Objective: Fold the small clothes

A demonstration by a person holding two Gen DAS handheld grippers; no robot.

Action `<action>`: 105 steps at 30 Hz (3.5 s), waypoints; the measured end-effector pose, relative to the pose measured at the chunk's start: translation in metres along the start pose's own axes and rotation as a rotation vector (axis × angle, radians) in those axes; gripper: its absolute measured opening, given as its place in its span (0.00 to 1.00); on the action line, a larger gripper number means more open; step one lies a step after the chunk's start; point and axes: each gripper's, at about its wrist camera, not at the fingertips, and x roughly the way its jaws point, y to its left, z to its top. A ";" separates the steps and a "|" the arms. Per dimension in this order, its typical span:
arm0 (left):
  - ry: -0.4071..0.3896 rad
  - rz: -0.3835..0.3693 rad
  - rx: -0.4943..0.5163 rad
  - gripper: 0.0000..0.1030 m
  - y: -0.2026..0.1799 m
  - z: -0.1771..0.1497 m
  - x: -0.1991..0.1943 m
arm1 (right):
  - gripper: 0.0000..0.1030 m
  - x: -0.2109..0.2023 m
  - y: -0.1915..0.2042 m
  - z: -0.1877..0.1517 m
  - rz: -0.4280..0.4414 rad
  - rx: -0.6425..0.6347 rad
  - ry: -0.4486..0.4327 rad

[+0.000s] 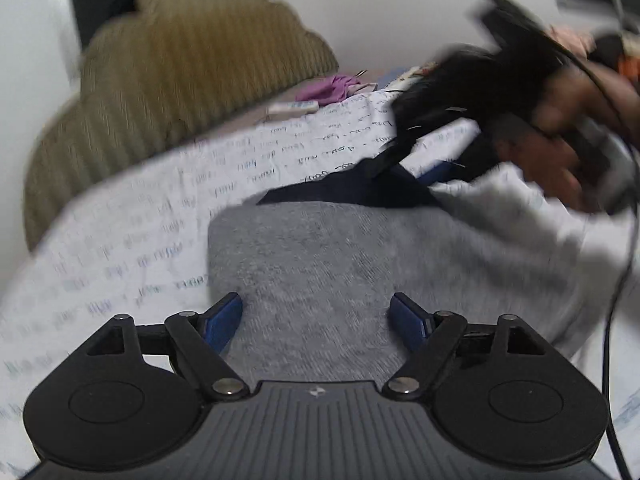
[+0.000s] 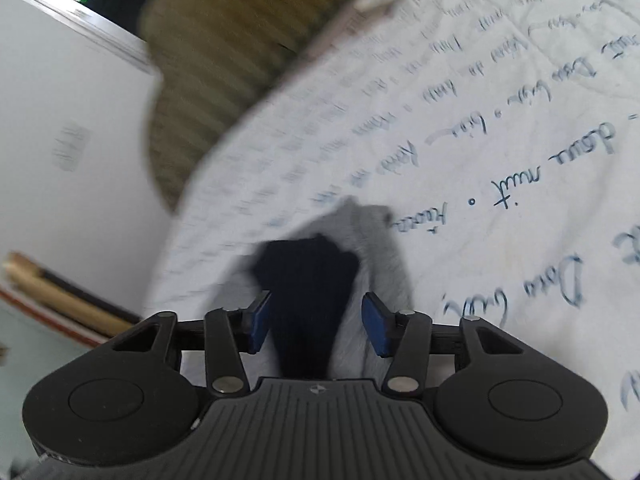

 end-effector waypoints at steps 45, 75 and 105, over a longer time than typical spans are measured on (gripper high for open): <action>0.022 0.008 -0.386 0.94 0.027 -0.062 -0.076 | 0.76 -0.106 0.053 -0.232 -0.309 -0.353 -0.198; 0.144 0.005 -0.403 1.00 0.031 -0.079 -0.052 | 0.98 -0.064 0.056 -0.264 -0.518 -0.482 -0.251; 0.142 0.003 -0.405 1.00 0.031 -0.080 -0.053 | 0.98 -0.067 0.055 -0.264 -0.513 -0.480 -0.260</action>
